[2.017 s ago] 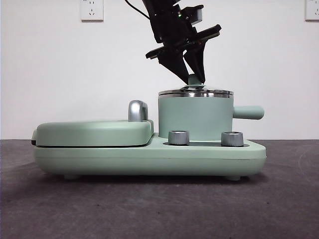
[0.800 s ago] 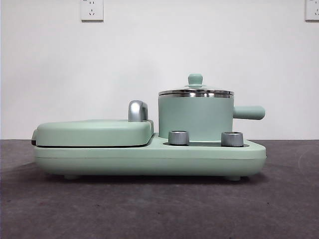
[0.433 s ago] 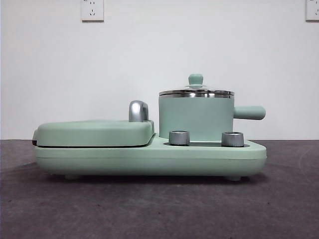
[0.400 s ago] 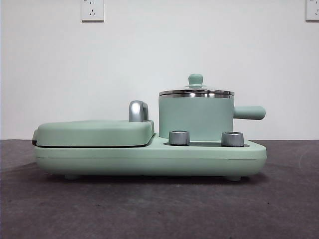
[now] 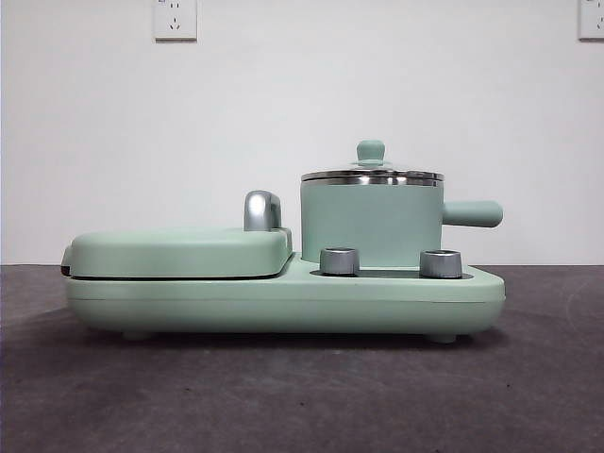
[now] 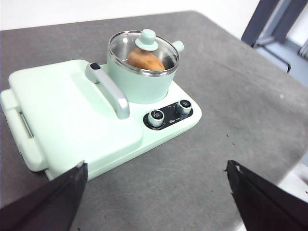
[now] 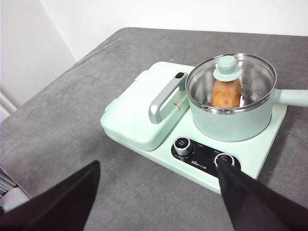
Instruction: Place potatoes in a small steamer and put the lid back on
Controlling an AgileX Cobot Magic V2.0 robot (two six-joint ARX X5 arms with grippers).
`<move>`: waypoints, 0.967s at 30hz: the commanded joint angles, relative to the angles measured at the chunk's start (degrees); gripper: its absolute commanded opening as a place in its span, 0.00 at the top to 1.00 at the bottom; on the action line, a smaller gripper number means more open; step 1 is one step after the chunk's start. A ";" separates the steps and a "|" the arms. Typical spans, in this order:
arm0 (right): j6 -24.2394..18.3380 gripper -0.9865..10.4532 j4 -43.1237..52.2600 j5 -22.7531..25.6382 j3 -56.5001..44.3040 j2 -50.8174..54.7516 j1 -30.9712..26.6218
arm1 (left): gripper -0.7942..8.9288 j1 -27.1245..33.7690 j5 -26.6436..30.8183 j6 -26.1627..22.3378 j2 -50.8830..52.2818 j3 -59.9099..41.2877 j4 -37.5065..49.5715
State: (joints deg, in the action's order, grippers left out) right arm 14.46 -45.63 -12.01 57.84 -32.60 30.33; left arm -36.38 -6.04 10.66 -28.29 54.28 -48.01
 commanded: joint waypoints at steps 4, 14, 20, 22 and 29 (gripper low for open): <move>0.50 0.58 0.57 -0.02 0.28 -0.28 0.35 | 0.47 -0.22 0.26 2.54 1.79 -3.85 1.31; 0.52 0.90 0.11 0.07 0.28 -0.26 0.35 | 0.90 -0.22 0.28 1.88 1.64 -3.85 6.05; 0.50 0.90 0.24 0.02 0.28 -0.22 0.35 | 0.90 -0.22 0.26 2.08 1.70 -3.82 6.45; 0.50 0.90 0.26 0.02 0.28 -0.22 0.35 | 0.90 -0.22 0.26 2.08 1.77 -3.82 6.47; 0.50 0.90 0.26 0.02 0.28 -0.22 0.35 | 0.90 -0.22 0.26 2.08 1.77 -3.82 6.45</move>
State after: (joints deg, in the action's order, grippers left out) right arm 14.83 -45.95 -11.99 57.84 -32.60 30.33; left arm -36.38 -5.93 12.91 -26.50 49.63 -42.19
